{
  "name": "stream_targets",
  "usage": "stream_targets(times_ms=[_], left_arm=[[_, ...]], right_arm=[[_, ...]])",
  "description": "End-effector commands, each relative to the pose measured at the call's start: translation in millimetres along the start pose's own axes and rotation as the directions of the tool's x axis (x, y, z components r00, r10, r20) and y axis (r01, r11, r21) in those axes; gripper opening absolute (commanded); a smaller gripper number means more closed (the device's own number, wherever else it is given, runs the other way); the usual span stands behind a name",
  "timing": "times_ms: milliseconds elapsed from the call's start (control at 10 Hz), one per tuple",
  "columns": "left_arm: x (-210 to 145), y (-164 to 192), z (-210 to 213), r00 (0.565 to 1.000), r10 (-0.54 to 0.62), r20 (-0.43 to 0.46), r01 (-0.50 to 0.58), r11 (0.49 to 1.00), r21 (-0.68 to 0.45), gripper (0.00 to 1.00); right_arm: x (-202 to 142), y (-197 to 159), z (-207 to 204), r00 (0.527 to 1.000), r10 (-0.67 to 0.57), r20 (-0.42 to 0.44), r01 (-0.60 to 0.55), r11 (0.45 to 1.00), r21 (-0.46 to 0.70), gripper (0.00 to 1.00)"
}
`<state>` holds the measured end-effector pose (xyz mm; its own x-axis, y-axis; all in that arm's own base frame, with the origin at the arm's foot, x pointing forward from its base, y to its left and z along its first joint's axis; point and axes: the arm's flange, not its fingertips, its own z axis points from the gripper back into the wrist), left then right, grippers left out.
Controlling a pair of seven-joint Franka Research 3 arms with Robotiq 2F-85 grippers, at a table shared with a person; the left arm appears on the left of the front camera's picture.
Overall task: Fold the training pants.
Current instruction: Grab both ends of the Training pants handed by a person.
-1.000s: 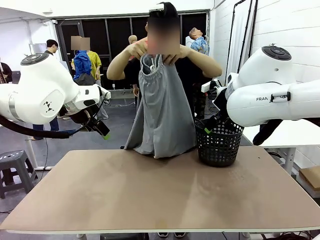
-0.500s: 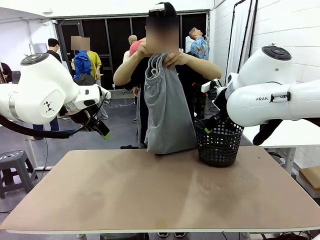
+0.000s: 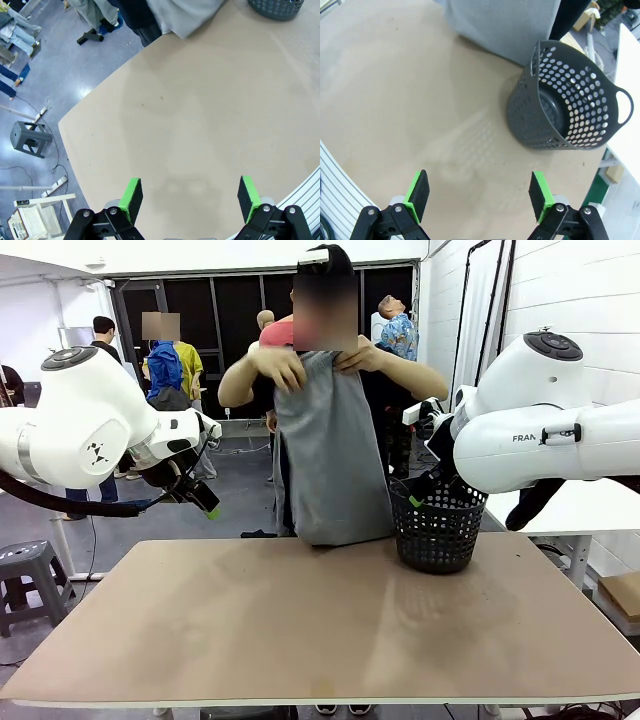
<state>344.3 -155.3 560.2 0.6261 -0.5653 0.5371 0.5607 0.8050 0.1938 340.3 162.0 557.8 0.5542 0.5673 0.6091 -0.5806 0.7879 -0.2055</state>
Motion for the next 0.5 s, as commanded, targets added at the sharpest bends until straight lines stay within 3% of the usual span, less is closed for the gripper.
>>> stream_targets(times_ms=[0, 400], left_arm=[[0.6, 0.1, 0.3, 1.000, -0.001, 0.002, 0.001, 1.000, -0.004, 1.00], [0.6, 0.1, 0.3, 1.000, -0.001, 0.002, 0.001, 1.000, -0.004, 1.00]], right_arm=[[-1.7, 0.2, -3.6, 1.000, 0.000, 0.002, 0.000, 1.000, 0.005, 1.00], [-1.7, 0.2, -3.6, 1.000, 0.000, 0.002, 0.000, 1.000, 0.005, 1.00]])
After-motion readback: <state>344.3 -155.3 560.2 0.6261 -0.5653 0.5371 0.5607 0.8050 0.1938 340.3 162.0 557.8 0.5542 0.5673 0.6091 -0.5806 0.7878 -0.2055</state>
